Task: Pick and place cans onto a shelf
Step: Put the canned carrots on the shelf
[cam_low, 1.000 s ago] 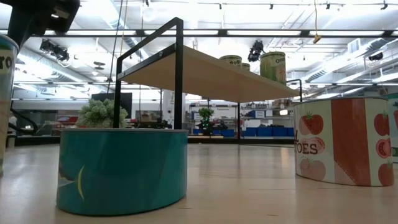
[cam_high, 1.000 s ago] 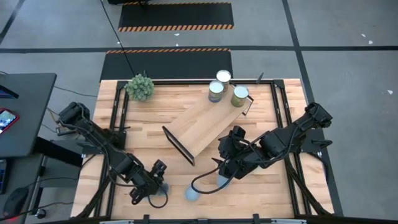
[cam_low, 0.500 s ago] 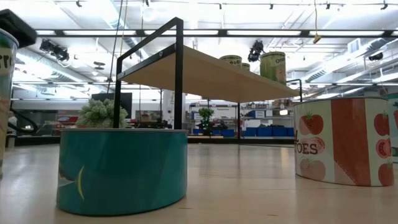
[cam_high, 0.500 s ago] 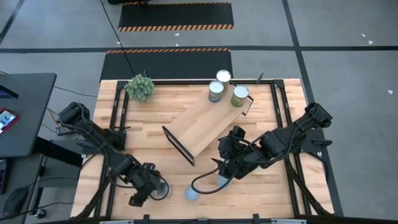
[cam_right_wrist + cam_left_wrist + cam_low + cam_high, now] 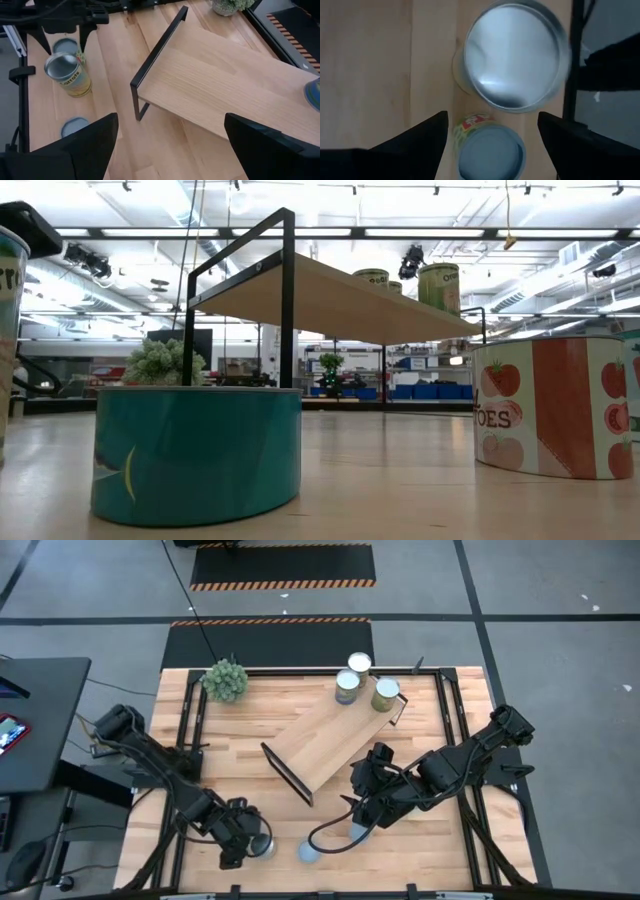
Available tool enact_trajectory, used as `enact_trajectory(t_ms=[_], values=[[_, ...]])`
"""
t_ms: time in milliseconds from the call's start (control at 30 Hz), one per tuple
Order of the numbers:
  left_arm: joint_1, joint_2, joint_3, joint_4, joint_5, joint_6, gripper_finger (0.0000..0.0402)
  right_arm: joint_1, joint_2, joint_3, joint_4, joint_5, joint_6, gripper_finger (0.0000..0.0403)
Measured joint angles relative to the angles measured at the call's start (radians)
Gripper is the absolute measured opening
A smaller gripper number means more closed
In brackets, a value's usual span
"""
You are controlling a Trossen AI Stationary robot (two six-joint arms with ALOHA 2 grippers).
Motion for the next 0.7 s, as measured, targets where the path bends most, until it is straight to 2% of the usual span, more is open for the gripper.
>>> enact_trajectory(t_ms=[267, 333, 500, 700], values=[[0.006, 0.035, 0.000, 0.017, 0.020, -0.092, 0.0316, 0.000, 0.000, 0.000, 0.000, 0.000, -0.014, 0.0373], [0.007, 0.036, 0.000, 0.023, 0.024, -0.092, 0.0316, 0.000, 0.000, 0.000, -0.001, 0.000, -0.028, 0.0373], [0.011, 0.036, 0.000, 0.026, 0.107, -0.053, 0.0316, 0.000, 0.000, 0.000, 0.008, -0.004, -0.063, 0.0373], [0.012, 0.036, 0.000, 0.057, 0.106, -0.014, 0.0316, 0.000, 0.000, 0.000, 0.015, -0.027, -0.063, 0.0373]])
